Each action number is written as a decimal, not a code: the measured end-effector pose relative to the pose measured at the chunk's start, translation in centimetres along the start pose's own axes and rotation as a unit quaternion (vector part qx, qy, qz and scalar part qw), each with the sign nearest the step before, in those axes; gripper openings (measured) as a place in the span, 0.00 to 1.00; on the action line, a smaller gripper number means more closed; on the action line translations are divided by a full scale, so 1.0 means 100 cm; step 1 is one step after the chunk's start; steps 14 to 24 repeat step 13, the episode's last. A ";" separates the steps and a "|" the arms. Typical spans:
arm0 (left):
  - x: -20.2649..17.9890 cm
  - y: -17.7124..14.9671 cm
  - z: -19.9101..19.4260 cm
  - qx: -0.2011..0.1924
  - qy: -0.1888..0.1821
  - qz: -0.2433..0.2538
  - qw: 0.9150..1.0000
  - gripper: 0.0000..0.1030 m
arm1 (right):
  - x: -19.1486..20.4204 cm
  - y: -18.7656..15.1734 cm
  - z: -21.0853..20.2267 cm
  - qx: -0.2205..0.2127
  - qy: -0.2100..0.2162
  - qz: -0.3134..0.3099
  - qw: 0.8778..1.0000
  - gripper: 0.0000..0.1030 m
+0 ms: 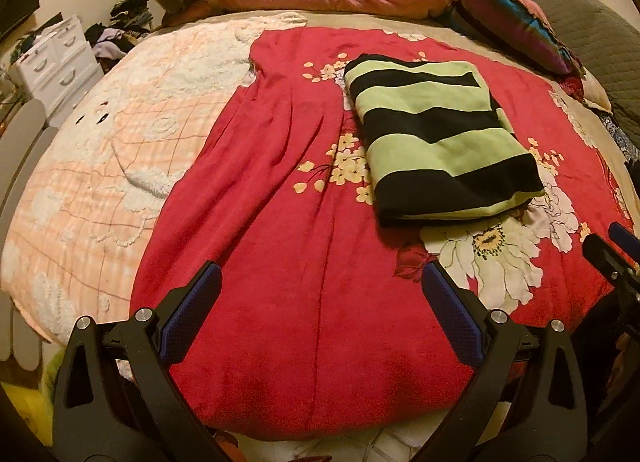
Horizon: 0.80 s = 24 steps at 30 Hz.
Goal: Fold small clothes
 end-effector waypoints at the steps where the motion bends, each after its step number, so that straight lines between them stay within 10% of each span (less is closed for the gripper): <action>1: 0.003 0.001 0.001 0.001 0.000 -0.002 1.000 0.91 | -0.003 0.000 0.001 0.002 0.002 0.006 1.000 0.96; 7: 0.061 0.017 0.020 0.017 0.017 -0.067 0.997 0.91 | -0.034 0.011 0.007 0.011 0.008 0.057 0.998 0.96; 13: 0.196 0.046 0.071 0.044 0.148 -0.138 0.978 0.91 | -0.170 0.055 0.002 -0.025 -0.082 0.179 0.980 0.96; 24: 0.196 0.046 0.071 0.044 0.148 -0.138 0.978 0.91 | -0.170 0.055 0.002 -0.025 -0.082 0.179 0.980 0.96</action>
Point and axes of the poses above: each gripper's, at about its wrist camera, not at the fingertips, and z roughly the way its jaws point, x to its left, y to its top, the point moved 3 cm from there along z, roughly the way its jaws point, and after that the axes turned 1 degree about z, right-handed, at the moved point
